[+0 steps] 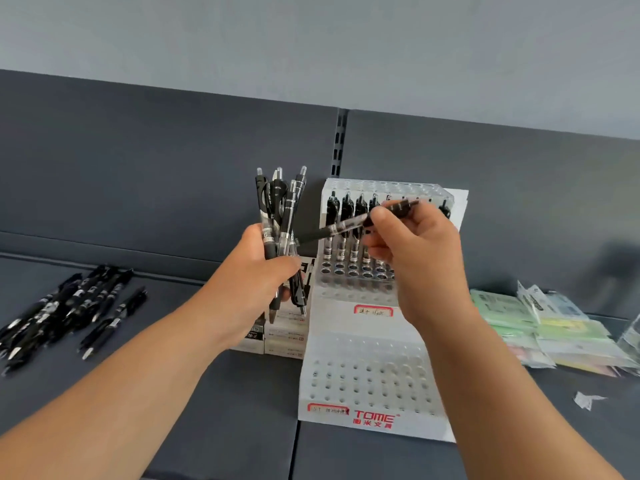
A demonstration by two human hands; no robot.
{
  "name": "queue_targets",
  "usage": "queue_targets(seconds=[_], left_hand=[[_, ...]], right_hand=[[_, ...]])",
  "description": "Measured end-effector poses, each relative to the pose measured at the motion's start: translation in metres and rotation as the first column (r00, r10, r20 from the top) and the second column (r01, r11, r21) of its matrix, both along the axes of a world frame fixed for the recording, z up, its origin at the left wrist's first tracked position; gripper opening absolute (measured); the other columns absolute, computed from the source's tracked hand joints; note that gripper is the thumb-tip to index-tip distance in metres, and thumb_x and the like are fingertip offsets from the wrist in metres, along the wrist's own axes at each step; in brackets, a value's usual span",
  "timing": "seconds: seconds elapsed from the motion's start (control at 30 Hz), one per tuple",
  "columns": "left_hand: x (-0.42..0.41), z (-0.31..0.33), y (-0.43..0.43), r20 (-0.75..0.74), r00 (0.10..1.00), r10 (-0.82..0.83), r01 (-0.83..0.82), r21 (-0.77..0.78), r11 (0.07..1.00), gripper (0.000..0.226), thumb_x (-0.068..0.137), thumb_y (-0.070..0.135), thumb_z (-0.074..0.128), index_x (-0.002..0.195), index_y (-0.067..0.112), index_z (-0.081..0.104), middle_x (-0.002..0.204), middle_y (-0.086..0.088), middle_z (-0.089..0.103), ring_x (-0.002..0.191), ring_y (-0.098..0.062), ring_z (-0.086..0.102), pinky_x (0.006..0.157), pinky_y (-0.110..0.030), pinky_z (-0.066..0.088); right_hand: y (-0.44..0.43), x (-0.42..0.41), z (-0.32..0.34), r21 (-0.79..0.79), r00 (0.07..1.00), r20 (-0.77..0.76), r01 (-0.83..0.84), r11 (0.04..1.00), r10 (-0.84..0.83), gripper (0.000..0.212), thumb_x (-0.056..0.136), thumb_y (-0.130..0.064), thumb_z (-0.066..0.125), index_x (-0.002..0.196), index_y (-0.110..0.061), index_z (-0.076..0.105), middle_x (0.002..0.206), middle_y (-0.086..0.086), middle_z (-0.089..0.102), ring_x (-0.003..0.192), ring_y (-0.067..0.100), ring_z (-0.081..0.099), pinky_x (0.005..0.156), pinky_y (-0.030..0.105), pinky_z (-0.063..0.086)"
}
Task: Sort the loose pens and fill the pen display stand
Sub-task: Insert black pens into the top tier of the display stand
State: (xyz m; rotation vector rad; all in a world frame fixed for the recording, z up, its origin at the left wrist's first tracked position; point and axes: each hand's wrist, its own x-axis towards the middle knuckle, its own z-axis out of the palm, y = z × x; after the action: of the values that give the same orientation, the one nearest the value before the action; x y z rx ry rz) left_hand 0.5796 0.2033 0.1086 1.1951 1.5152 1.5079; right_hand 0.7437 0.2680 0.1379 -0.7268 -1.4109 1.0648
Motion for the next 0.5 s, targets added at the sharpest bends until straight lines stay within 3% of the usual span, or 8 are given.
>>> queue_targets(seconds=[0.13,0.27,0.4,0.5], left_hand=[[0.024,0.005,0.003,-0.014,1.0,-0.01,0.01,0.026,1.0,0.021,0.092,0.01,0.054,0.11,0.018,0.047,0.105,-0.023,0.056,0.075,-0.018,0.048,0.055,-0.027,0.041],[0.04,0.008,0.003,-0.046,0.999,-0.019,0.021,0.026,0.999,0.022,0.092,0.01,0.054,0.112,0.017,0.047,0.104,-0.022,0.053,0.075,-0.018,0.046,0.053,-0.023,0.041],[0.05,0.01,0.004,-0.081,0.996,-0.035,0.037,0.03,0.999,0.022,0.092,0.01,0.054,0.111,0.018,0.047,0.109,-0.026,0.053,0.084,-0.024,0.053,0.064,-0.032,0.044],[0.053,0.011,0.007,-0.086,0.995,-0.04,0.045,0.05,0.998,0.021,0.091,0.011,0.054,0.109,0.02,0.047,0.098,-0.015,0.055,0.087,-0.027,0.057,0.07,-0.039,0.045]], right_hand=[[0.019,0.031,0.016,0.037,0.999,-0.026,0.044,0.998,-0.043,0.011,0.094,-0.019,0.056,0.088,-0.013,0.063,0.081,0.007,0.068,0.071,0.016,0.065,0.071,0.031,0.057],[0.034,0.054,0.025,0.129,0.986,0.067,0.141,0.982,-0.15,0.013,0.095,-0.022,0.056,0.084,-0.018,0.061,0.072,0.001,0.066,0.068,0.014,0.065,0.072,0.035,0.058],[0.044,0.067,0.029,0.258,0.946,0.142,0.249,0.933,-0.292,0.01,0.089,-0.021,0.065,0.083,-0.025,0.059,0.07,-0.007,0.066,0.064,0.007,0.066,0.07,0.034,0.059],[0.051,0.068,0.029,0.294,0.927,0.186,0.264,0.919,-0.326,0.014,0.089,-0.022,0.064,0.08,-0.029,0.058,0.071,-0.007,0.067,0.07,0.012,0.067,0.072,0.036,0.058]])
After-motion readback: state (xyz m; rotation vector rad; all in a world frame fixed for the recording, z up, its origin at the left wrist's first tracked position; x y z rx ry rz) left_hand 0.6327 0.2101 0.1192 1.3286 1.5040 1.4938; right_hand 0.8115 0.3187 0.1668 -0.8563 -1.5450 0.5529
